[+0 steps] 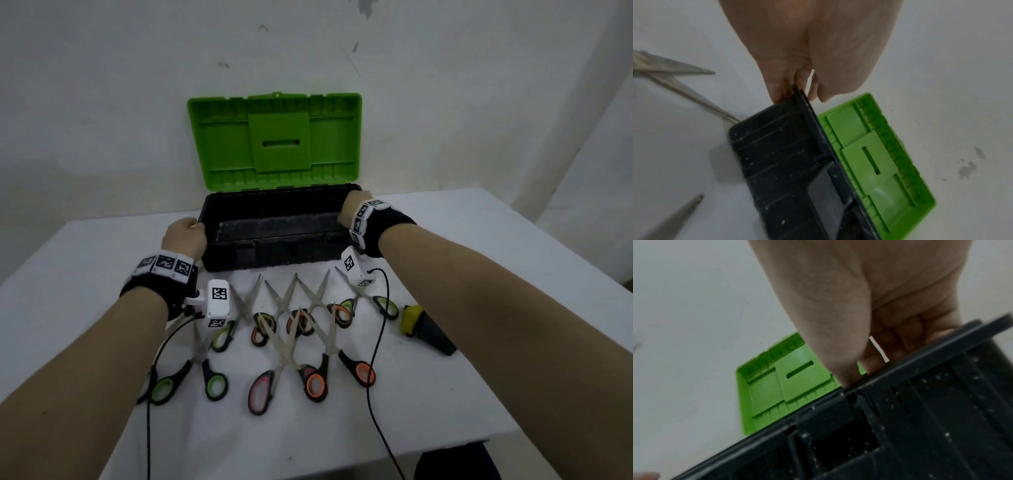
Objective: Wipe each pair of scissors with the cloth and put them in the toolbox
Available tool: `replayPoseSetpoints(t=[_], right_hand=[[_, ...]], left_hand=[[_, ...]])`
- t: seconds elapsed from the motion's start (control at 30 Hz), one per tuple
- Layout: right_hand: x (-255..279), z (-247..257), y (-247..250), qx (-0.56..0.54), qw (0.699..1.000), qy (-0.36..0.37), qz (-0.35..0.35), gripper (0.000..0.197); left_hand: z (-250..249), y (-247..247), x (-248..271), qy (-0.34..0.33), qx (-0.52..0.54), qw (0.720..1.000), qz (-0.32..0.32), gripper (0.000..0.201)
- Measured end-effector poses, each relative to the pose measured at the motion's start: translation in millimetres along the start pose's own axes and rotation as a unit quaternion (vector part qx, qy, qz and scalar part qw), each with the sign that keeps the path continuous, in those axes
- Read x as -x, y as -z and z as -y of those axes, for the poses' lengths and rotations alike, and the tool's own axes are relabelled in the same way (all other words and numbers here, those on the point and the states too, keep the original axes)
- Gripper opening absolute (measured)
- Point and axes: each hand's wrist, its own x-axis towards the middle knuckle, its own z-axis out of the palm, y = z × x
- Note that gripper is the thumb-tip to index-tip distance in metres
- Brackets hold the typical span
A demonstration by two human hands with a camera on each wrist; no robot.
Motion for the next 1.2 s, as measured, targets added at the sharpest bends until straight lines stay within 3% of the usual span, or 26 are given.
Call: replayPoseSetpoints(t=[0.1,0.2,0.27,0.33,0.43,0.57,0.67,0.77,0.87,1.0,1.2], right_hand=[[21,-10,4,-0.094,0.993,-0.024,-0.074,0.016],[50,-31,-8,-0.152,0.980,-0.042,-0.121,0.021],[72,-44,-20,-0.176,0.975,-0.046,-0.125,0.027],[93,-56,-33,-0.179,0.975,-0.050,-0.121,0.028],[120,-74,-49,-0.167,0.976,-0.073,-0.117,0.025],[144,-93,-64,-0.121,0.981,-0.093,-0.117,0.021],[154,-107,-70,-0.068,0.988,-0.094,-0.100,0.031],[158,-117,-72,-0.038,0.991,-0.103,-0.071,0.036],[155,-124,-73,-0.026,0.992,-0.110,-0.052,0.031],[147,-130,-72,-0.042,0.989,-0.133,-0.045,0.019],[129,-137,-66,-0.044,0.991,-0.126,-0.004,0.030]], left_hand=[[-18,1,29,-0.027,-0.061,0.997,-0.024,0.042],[-35,-5,71,-0.051,-0.110,0.992,-0.025,0.040],[-42,-16,104,-0.095,-0.104,0.990,0.012,0.030],[-45,-27,141,-0.131,-0.095,0.983,0.089,0.016],[-45,-43,193,-0.159,-0.143,0.960,0.179,0.018],[-42,-54,230,-0.186,-0.272,0.914,0.237,0.029],[-38,-60,240,-0.194,-0.355,0.880,0.249,0.037],[-37,-62,244,-0.201,-0.399,0.864,0.232,0.039],[-40,-63,244,-0.205,-0.399,0.865,0.223,0.032],[-43,-63,237,-0.178,-0.356,0.891,0.219,0.035],[-51,-50,217,-0.156,-0.121,0.950,0.241,0.032]])
